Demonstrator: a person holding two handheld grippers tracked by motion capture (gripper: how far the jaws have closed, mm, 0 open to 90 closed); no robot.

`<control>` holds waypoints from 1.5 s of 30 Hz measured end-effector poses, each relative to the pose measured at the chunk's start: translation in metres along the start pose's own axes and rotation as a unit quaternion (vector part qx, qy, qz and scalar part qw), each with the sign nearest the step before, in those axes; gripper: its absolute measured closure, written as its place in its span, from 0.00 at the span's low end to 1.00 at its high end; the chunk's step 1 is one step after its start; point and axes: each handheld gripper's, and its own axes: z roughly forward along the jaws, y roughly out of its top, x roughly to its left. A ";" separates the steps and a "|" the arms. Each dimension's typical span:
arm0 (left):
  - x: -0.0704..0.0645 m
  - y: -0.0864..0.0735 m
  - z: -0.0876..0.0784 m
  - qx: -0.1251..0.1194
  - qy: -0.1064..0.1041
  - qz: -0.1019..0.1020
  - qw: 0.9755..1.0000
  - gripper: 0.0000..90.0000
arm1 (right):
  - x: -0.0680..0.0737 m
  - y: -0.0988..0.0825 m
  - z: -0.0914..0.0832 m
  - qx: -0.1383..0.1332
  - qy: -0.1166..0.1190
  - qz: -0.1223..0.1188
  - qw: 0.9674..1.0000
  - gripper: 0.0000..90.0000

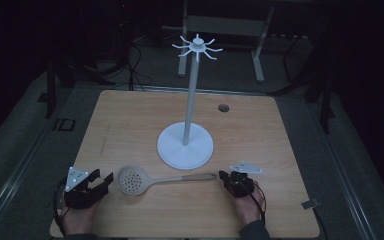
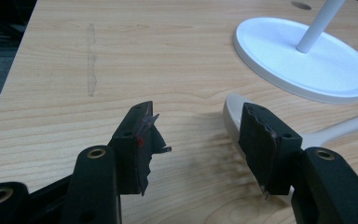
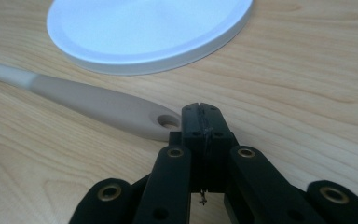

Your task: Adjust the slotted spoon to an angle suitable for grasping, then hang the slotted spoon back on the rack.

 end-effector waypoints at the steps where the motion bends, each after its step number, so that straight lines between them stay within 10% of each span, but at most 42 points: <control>1: 0.000 0.000 -0.001 -0.002 -0.001 0.000 1.000 0.51 | -0.001 0.000 -0.003 -0.003 0.000 0.001 1.000 0.99; 32: -0.026 0.026 0.002 0.004 -0.052 0.048 0.997 0.50 | -0.032 -0.016 -0.057 -0.034 -0.020 0.024 0.999 0.68; 45: -0.053 0.055 0.018 0.009 -0.087 0.104 0.991 0.50 | -0.040 -0.019 -0.057 -0.041 -0.049 0.023 0.998 0.61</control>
